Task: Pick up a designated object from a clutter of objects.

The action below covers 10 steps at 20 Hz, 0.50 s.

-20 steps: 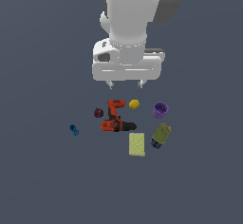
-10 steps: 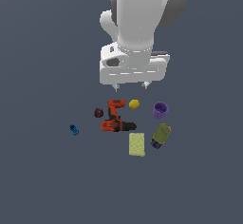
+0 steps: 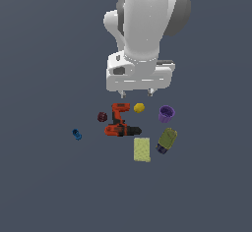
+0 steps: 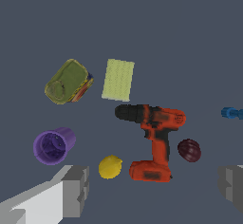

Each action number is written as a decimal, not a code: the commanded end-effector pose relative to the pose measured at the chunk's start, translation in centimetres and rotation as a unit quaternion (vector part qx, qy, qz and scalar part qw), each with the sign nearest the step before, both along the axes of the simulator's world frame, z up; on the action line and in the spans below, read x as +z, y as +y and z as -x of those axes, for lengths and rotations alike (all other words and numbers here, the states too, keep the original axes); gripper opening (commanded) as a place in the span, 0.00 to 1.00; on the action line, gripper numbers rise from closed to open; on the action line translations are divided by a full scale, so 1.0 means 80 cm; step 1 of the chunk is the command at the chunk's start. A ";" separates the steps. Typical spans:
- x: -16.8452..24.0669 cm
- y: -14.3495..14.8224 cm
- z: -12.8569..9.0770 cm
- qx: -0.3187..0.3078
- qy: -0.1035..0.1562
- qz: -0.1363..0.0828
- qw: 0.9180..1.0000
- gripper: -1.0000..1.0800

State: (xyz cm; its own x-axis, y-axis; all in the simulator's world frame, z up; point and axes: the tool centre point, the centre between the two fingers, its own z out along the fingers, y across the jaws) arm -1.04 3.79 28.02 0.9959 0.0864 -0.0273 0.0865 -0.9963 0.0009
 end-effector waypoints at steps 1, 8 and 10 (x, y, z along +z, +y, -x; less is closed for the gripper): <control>-0.015 0.004 0.004 -0.007 0.000 0.000 1.000 0.96; -0.077 0.018 0.027 -0.038 -0.003 0.000 0.999 0.96; -0.097 0.023 0.037 -0.049 -0.004 0.000 0.999 0.96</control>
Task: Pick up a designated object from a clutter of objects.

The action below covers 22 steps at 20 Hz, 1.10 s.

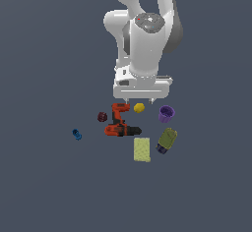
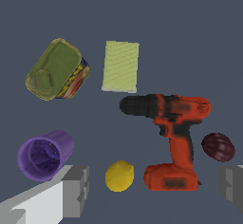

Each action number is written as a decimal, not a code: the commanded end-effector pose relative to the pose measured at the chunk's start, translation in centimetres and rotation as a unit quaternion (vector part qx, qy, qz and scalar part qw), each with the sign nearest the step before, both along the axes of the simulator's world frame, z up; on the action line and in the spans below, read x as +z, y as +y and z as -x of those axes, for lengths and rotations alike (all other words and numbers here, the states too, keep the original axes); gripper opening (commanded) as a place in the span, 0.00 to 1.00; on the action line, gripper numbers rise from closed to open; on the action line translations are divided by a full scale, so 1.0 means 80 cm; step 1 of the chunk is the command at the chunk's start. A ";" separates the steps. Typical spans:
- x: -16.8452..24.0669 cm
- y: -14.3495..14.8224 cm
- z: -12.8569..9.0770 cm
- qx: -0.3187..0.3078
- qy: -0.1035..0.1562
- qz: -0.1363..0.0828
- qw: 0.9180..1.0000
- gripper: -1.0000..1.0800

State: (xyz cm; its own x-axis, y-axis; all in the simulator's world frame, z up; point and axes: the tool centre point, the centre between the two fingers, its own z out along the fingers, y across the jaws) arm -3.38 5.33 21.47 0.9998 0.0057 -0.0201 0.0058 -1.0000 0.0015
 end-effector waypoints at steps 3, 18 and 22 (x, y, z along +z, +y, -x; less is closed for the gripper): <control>-0.046 0.010 0.025 -0.025 -0.002 0.000 1.000 0.96; -0.153 0.028 0.118 -0.095 -0.009 0.000 0.995 0.96; -0.164 0.029 0.132 -0.104 -0.010 0.000 0.995 0.96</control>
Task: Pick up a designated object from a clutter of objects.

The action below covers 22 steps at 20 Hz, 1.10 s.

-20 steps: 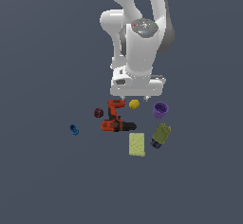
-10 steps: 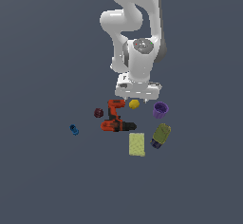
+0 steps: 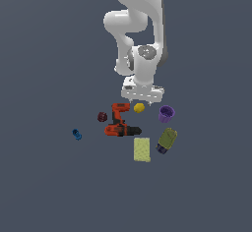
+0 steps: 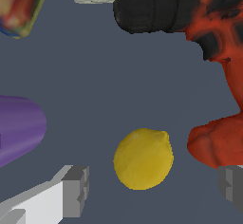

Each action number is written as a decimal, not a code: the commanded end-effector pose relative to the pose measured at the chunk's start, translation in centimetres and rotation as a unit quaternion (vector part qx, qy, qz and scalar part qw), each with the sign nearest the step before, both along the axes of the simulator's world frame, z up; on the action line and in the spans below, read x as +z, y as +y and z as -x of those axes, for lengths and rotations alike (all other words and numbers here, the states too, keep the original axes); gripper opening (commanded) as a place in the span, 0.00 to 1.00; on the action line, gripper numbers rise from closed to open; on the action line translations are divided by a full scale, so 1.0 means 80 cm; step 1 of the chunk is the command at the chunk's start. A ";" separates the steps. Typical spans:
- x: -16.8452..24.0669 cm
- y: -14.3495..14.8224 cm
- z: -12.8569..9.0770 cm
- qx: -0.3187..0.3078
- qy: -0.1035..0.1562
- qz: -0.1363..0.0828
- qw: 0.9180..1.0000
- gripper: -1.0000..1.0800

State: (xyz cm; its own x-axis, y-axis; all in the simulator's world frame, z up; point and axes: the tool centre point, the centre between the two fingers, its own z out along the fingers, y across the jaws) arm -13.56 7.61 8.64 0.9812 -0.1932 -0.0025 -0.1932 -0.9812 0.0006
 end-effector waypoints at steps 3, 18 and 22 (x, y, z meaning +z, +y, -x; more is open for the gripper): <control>-0.009 0.001 0.011 -0.008 -0.001 0.000 1.000 0.96; -0.040 0.001 0.014 -0.008 -0.001 0.000 1.000 0.96; -0.059 0.001 0.014 -0.008 -0.001 0.000 1.000 0.96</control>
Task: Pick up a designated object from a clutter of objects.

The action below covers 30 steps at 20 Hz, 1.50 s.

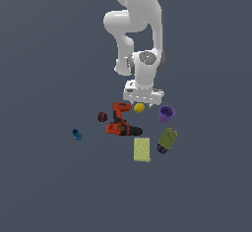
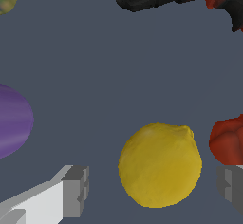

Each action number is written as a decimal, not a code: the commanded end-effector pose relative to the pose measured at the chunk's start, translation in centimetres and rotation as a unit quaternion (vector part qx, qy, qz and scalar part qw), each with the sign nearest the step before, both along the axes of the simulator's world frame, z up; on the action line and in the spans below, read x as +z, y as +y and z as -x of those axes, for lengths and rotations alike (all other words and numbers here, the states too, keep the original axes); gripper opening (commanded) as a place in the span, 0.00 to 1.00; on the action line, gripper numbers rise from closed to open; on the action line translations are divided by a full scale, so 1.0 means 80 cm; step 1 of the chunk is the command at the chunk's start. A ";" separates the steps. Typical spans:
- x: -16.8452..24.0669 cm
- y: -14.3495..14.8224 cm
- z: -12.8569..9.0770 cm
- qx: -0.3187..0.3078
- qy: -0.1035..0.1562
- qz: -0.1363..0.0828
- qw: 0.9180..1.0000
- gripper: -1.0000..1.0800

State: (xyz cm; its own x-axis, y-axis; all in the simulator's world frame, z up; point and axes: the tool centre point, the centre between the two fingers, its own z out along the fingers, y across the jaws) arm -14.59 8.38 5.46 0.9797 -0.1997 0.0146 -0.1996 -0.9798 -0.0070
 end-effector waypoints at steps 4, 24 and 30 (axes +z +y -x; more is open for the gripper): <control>-0.031 -0.009 0.001 -0.005 0.008 0.002 1.000 0.96; -0.028 -0.007 -0.002 -0.004 0.005 0.001 1.000 0.00; -0.012 -0.006 -0.011 -0.004 0.005 0.001 1.000 0.00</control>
